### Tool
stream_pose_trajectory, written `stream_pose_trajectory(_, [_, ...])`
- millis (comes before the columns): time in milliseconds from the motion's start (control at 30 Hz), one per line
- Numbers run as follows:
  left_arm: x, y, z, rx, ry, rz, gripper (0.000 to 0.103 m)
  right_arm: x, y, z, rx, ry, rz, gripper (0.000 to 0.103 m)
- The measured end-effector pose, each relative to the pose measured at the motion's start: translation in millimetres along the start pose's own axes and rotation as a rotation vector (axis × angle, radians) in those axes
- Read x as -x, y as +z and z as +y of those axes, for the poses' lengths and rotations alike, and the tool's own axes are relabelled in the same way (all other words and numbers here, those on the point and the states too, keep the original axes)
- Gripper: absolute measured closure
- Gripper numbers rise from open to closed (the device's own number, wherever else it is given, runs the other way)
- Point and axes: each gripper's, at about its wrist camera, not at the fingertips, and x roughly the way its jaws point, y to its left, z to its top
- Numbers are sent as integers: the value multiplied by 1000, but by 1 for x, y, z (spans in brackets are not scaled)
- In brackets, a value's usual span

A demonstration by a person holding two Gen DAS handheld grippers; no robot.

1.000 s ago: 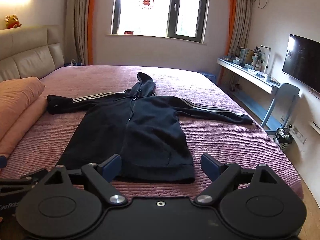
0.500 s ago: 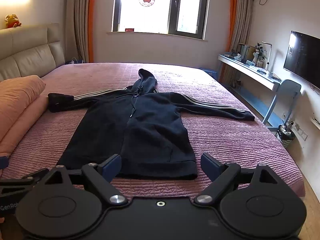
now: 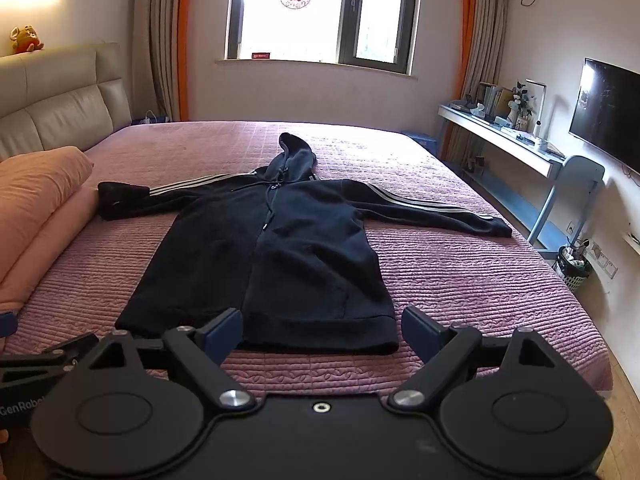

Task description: Fold large clothes

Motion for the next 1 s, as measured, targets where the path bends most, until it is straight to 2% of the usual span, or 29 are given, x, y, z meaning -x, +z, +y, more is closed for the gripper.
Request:
stream_pose_trajectory(167, [-4,-1,4,32,-65,38,9,-1,-1,0,-2,2,6,1])
stream_pose_trajectory(300, [-12,-2,3,44,-68,53,9,-7,0,-4,-9,0,7,1])
stream_pose_trajectory(400, [-25,-3,4,64,-81,75,10,-26,-3,-16,-45,-4,31,1])
stream_pose_trajectory(500, [-50,-6,10,137,-120,132,10,-57,-8,-33,-91,-21,66,1])
stream_pose_trajectory(600, [-88,-9,11,190,-132,195,11,-100,-12,-60,-151,-52,101,1])
stream_pose_trajectory(700, [-133,-1,3,165,-123,210,10,-155,-11,-94,-223,-92,94,1])
stream_pose_trajectory(800, [-188,25,-13,150,-126,184,9,-222,-3,-127,-282,-128,79,1])
stream_pose_trajectory(967, [-301,72,-52,127,-119,68,7,-336,15,-177,-378,-179,30,1])
stream_pose_trajectory(1000, [-324,79,-60,115,-113,75,8,-356,19,-188,-415,-179,26,1])
